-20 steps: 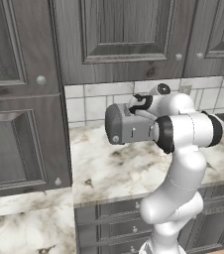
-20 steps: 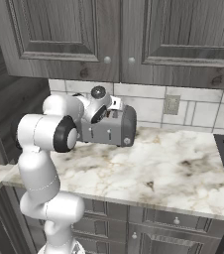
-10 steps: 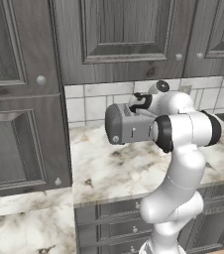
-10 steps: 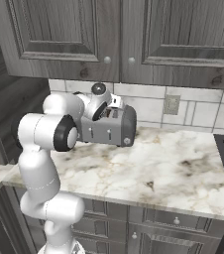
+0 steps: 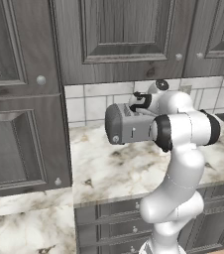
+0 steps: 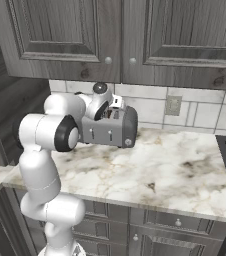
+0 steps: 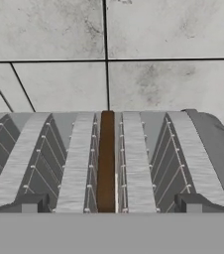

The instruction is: Start the toaster. Once the lever pops up, take the bread to the plate on the dining counter.

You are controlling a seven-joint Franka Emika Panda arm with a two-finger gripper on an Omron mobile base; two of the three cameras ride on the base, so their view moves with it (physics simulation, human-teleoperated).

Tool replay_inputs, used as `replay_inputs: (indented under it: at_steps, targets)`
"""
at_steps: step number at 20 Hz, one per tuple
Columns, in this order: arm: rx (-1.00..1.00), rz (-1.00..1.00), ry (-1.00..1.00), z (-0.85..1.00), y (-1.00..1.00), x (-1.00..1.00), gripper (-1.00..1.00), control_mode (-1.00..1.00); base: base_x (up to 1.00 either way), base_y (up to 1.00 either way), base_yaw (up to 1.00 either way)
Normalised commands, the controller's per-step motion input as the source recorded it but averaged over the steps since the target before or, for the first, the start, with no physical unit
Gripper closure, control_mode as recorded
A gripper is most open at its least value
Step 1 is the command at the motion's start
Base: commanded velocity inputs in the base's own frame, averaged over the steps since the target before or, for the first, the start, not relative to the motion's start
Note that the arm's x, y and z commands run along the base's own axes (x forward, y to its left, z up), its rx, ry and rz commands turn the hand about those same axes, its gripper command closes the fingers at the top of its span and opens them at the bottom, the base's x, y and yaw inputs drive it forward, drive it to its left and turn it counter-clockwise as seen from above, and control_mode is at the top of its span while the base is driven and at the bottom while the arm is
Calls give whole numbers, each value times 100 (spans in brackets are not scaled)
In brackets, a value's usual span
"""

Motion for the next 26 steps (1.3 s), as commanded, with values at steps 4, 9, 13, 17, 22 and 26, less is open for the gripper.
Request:
replay_inputs:
  at_steps: [4,9,13,17,22,26]
  targets:
    - [0,0,3,0,1,6,-100,-100,0,0,0]
    - [0,0,1,0,1,8,-100,-100,0,0,0]
    - [0,0,0,-1,0,8,-100,-100,0,0,0]
    - [0,0,0,-4,1,5,-100,-100,0,0,0]
    - [0,0,0,-6,1,1,-100,-100,0,0,0]
    - [0,0,0,-4,0,0,-100,-100,0,0,0]
